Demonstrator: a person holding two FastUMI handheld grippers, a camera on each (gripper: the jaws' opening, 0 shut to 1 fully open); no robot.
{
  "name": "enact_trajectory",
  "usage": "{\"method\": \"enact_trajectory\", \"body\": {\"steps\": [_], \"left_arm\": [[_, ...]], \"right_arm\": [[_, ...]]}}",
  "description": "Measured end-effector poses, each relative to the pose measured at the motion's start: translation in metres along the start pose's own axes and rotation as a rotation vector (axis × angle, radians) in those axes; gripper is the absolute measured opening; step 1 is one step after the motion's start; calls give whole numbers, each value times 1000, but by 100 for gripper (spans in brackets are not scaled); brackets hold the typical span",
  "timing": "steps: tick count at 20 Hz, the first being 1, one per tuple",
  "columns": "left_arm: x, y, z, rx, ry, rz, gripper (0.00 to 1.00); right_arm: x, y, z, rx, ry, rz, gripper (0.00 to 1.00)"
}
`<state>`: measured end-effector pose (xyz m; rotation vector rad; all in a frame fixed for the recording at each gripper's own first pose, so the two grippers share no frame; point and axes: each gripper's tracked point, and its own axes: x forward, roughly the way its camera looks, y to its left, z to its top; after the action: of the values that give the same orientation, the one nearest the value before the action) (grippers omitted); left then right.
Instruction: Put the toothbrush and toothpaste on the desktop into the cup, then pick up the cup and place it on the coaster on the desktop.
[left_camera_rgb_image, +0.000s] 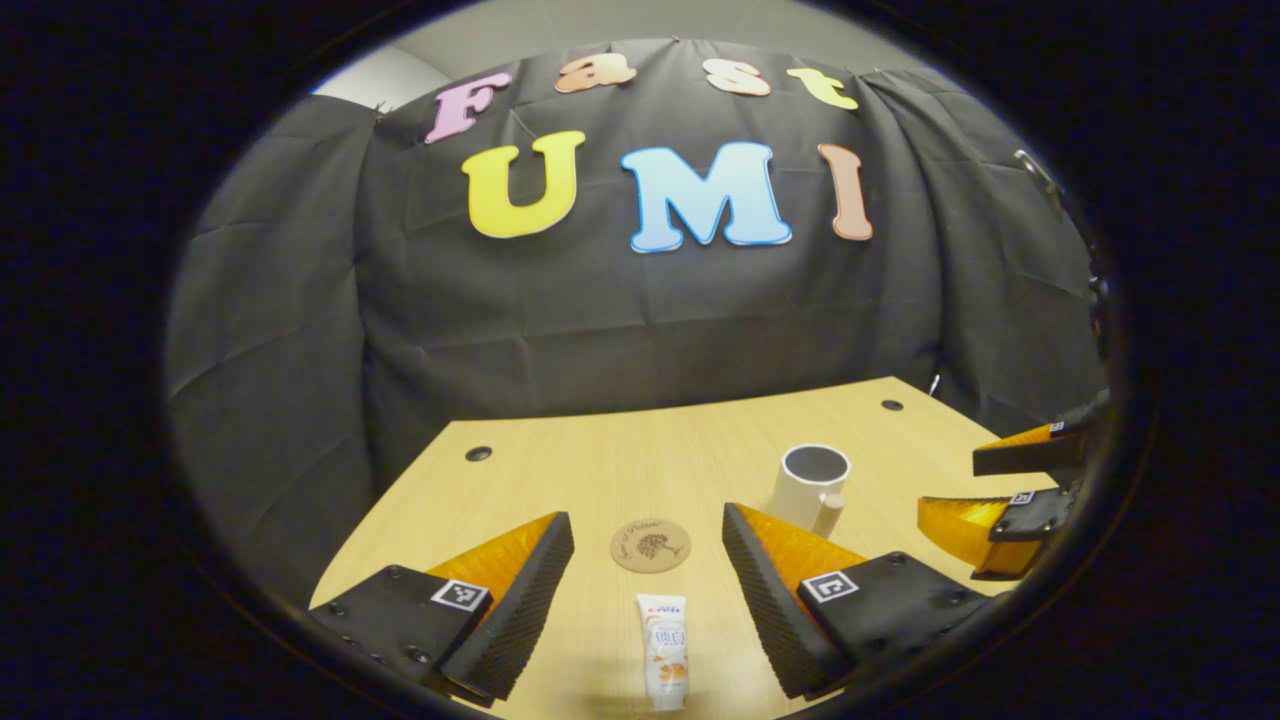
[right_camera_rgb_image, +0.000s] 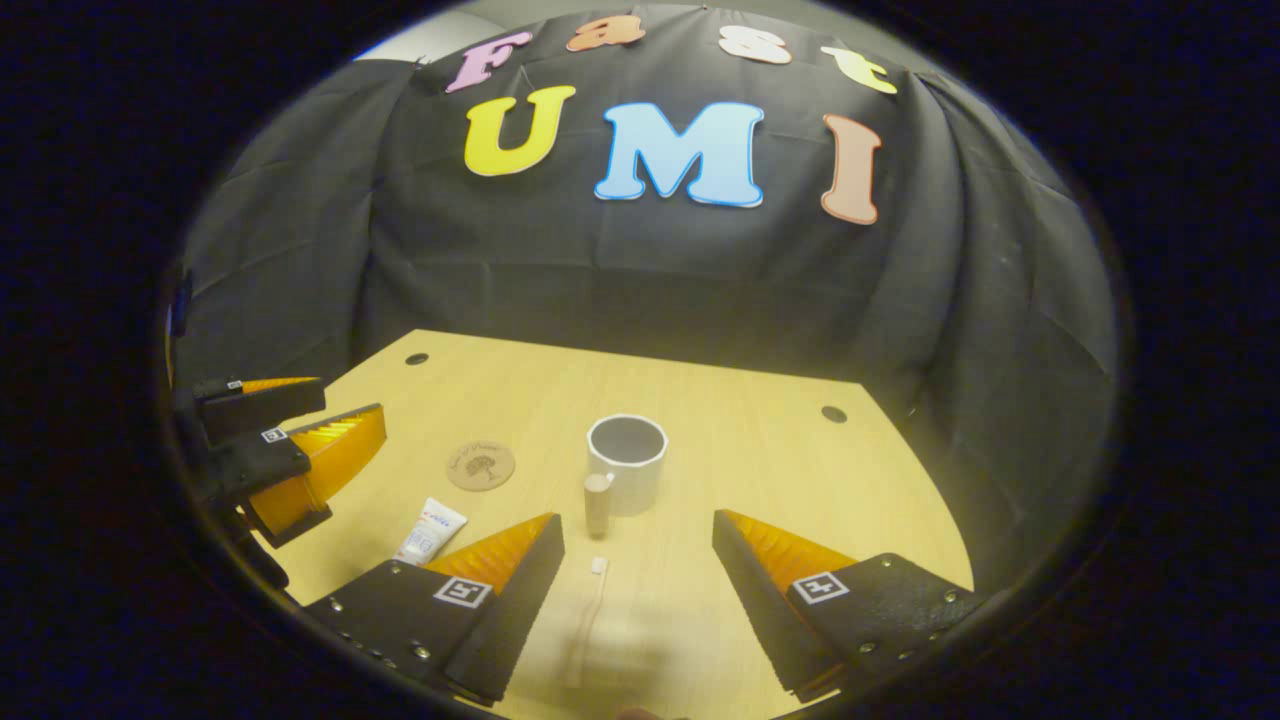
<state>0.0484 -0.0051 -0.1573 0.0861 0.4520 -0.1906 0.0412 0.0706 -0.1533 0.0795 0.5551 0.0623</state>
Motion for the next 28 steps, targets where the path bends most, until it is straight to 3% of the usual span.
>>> {"method": "enact_trajectory", "body": {"steps": [1,2,13,15,20,28], "left_arm": [[2,1,-10,-3,30,-3,94],[3,3,-18,-6,55,-3,98],[22,2,-109,-8,408,-70,100],[23,0,-129,-16,498,-80,94],[26,-1,-166,-6,688,-98,100],[32,-3,-200,-13,853,-113,100]], "right_arm": [[4,3,-9,1,25,3,93],[6,5,-15,-2,50,6,93],[30,22,-75,48,327,38,93],[31,25,-92,55,418,45,95],[39,27,-109,67,525,52,95],[54,33,-138,93,668,45,94]]}}
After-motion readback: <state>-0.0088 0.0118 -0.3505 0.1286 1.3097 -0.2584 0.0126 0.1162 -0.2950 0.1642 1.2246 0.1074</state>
